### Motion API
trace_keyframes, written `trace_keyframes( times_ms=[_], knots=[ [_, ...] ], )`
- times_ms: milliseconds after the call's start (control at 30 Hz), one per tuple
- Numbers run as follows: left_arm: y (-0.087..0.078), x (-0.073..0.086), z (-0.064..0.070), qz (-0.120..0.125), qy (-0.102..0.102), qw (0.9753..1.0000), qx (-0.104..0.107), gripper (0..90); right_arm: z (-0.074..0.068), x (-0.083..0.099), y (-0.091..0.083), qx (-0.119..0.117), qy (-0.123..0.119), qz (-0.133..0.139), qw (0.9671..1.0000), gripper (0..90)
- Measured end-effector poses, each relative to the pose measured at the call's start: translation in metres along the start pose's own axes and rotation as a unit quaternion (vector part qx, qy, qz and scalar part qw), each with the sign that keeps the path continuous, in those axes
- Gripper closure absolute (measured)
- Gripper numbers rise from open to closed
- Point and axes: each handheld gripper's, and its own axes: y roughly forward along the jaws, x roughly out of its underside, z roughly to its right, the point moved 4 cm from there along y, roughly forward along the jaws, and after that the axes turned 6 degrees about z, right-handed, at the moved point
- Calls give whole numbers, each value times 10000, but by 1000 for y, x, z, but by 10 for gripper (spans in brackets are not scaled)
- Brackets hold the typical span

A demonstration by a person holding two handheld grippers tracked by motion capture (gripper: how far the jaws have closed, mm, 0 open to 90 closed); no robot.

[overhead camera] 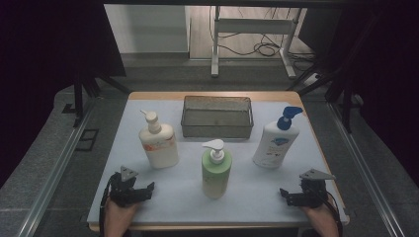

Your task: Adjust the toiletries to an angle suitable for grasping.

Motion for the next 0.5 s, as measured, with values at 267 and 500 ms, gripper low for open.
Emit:
trace_keyframes(
  times_ms=[267, 500],
  knots=[
    [0, 0, 0, -4, -12, 10000, 12, 120, 0, 0, 0, -6, 3, -4, 10000, 0],
    [0, 0, 0, -7, -25, 10000, 16, 120, 0, 0, 0, -7, 5, -6, 10000, 0]
  ],
)
